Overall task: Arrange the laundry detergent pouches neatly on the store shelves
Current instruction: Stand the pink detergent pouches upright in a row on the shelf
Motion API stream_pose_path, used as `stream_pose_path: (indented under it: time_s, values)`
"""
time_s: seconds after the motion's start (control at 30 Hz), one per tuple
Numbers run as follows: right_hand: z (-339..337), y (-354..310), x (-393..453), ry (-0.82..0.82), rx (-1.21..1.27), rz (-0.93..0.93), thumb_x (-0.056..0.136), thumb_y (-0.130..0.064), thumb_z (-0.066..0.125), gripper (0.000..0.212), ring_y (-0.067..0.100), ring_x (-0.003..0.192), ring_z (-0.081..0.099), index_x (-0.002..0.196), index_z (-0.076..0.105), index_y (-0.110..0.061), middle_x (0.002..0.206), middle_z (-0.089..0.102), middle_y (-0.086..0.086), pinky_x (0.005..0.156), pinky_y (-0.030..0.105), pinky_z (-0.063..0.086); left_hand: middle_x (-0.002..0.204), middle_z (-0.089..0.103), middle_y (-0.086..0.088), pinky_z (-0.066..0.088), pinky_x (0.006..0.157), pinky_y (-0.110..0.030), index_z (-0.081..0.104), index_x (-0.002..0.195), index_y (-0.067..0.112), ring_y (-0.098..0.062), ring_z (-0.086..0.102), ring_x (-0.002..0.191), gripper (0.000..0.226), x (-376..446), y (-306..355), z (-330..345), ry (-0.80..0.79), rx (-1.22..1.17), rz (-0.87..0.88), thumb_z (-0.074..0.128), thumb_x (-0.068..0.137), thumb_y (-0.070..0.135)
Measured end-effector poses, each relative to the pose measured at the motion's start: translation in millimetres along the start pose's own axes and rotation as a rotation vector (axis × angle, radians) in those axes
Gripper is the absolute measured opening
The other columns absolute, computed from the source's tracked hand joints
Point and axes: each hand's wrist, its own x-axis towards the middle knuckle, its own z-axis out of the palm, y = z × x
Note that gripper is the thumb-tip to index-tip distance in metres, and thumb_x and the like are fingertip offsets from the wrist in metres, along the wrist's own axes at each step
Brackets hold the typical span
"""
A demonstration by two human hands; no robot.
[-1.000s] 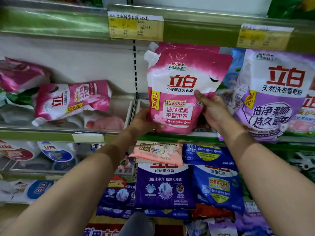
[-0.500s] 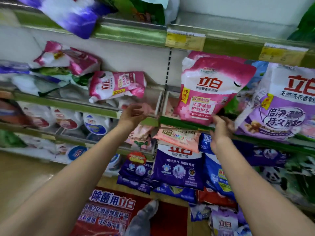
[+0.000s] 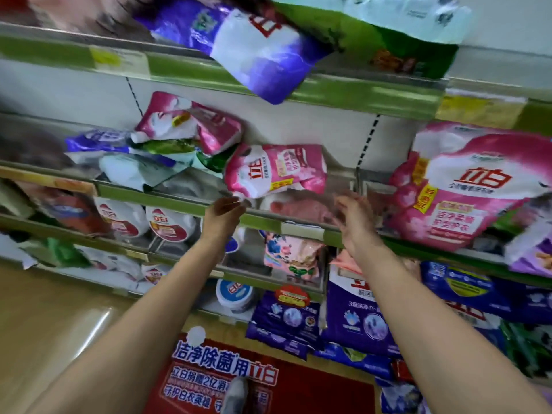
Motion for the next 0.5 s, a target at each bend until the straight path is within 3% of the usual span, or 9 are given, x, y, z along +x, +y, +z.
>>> stream_pose_path:
  time_s: [0.07,0.17,0.27,0.33,0.43,0.47,0.5]
  values:
    - [27.6,2.3,14.9,0.025,-0.040,0.000,0.080,-0.011,0.062,0.013,0.018,0.075,0.055,0.082,0.059,-0.023,0.082,0.062,0.003,0.069,0.032,0.043,0.098,0.063,-0.012,0.046,0.081,-0.030,0.061,0.107,0.008,-0.020,0.056,0.090,0.019,25.4,5.5,-11.6,-0.038,0.019,0.026,0.063,0.089,0.002]
    - [55.1,0.1,35.3,0.048,-0.041,0.044,0.083,-0.005,0.061,0.018,0.016,0.062,0.058,0.077,0.061,-0.022,0.071,0.063,-0.001,0.054,0.023,0.045,0.089,0.063,-0.004,0.044,0.066,-0.016,0.059,0.102,0.012,-0.014,0.056,0.079,0.018,58.6,12.5,-25.6,-0.059,0.013,0.027,0.062,0.089,0.000]
    - [68.5,0.2,57.3,0.050,-0.049,0.065,0.082,0.001,0.058,0.019,0.015,0.055,0.062,0.078,0.062,-0.018,0.066,0.066,0.000,0.044,0.019,0.049,0.097,0.060,-0.010,0.042,0.070,-0.023,0.057,0.115,0.003,-0.018,0.053,0.088,0.026,86.1,15.8,-31.1,-0.044,0.043,-0.015,0.060,0.090,0.002]
    - [71.9,5.0,71.3,0.064,-0.103,0.094,0.083,-0.004,0.061,0.014,0.019,0.068,0.061,0.081,0.062,-0.018,0.078,0.064,0.004,0.059,0.030,0.054,0.102,0.060,-0.015,0.040,0.080,-0.028,0.058,0.114,0.002,-0.020,0.052,0.094,0.027,102.2,12.0,-32.2,-0.044,0.071,-0.066,0.063,0.089,0.009]
    - [71.6,13.5,90.5,0.084,-0.175,0.124,0.089,-0.019,0.063,0.004,0.023,0.092,0.062,0.085,0.061,-0.020,0.095,0.066,0.005,0.093,0.043,0.052,0.103,0.062,-0.023,0.039,0.082,-0.032,0.057,0.117,-0.006,-0.021,0.051,0.092,0.068,121.3,4.9,-31.5,-0.071,0.051,-0.130,0.073,0.065,0.034]
    - [72.2,15.0,95.9,0.095,-0.190,0.122,0.089,-0.024,0.064,0.004,0.025,0.098,0.064,0.088,0.061,-0.021,0.100,0.068,0.006,0.097,0.045,0.050,0.103,0.063,-0.025,0.039,0.081,-0.033,0.059,0.114,-0.006,-0.021,0.051,0.090,0.072,128.7,1.8,-30.6,-0.073,0.052,-0.152,0.071,0.057,0.038]
    - [71.4,17.6,102.5,0.103,-0.204,0.129,0.089,-0.028,0.065,0.007,0.027,0.101,0.065,0.090,0.061,-0.022,0.105,0.068,0.008,0.097,0.047,0.051,0.101,0.064,-0.025,0.039,0.080,-0.033,0.061,0.105,-0.004,-0.021,0.052,0.089,0.062,134.8,-1.0,-29.0,-0.094,0.031,-0.187,0.069,0.058,0.035]
